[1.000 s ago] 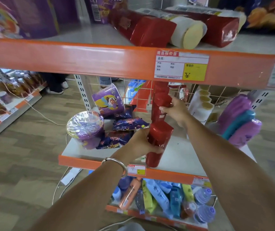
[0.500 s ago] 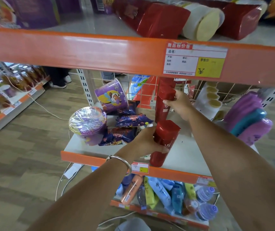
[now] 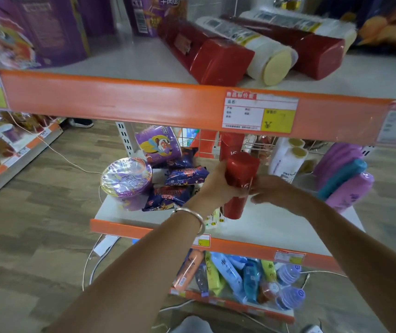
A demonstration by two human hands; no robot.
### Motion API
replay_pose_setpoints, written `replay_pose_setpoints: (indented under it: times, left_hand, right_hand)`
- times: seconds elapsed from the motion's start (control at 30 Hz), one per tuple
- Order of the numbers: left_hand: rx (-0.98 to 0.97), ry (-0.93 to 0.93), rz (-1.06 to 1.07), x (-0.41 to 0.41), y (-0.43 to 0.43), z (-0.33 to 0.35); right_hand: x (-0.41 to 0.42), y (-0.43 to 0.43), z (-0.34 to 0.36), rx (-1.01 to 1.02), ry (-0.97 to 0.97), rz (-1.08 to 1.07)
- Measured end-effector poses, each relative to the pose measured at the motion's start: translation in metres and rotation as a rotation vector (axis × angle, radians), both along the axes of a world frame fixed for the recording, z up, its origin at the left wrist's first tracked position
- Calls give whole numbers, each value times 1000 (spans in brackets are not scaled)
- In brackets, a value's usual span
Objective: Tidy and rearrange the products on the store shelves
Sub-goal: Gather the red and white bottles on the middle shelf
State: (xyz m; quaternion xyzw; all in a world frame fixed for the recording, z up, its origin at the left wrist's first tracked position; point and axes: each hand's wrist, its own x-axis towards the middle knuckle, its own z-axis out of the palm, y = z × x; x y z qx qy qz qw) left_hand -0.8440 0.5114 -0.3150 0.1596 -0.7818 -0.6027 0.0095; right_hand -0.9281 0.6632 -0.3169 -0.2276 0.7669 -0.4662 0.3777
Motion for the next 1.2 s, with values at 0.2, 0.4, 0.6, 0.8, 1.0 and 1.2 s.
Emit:
replay_pose_setpoints:
  times: [0.2,0.4,0.6,0.8,1.0,1.2]
  left_hand:
    - [-104,46,57,-39,7,-3]
    - [-317,54,133,-66,-7,-14]
    - [-251,68,239,-63,-16,-35]
    - [-214,75,252,-75,-19,-36]
    - [-222,60,242,-79,-24,-42]
    - [-273,34,234,-76,-34,-45]
  right_hand:
    - [-8,-24,-15,77,509,-209]
    - [-34,-59,-37,87,654,-271]
    - [-35,-76,-52,131,571,-346]
    - [-42,-81,-50,147,541,-377]
    - [-41,-83,-57,78,488,-443]
    - [-43,-93,-59,72,429,-458]
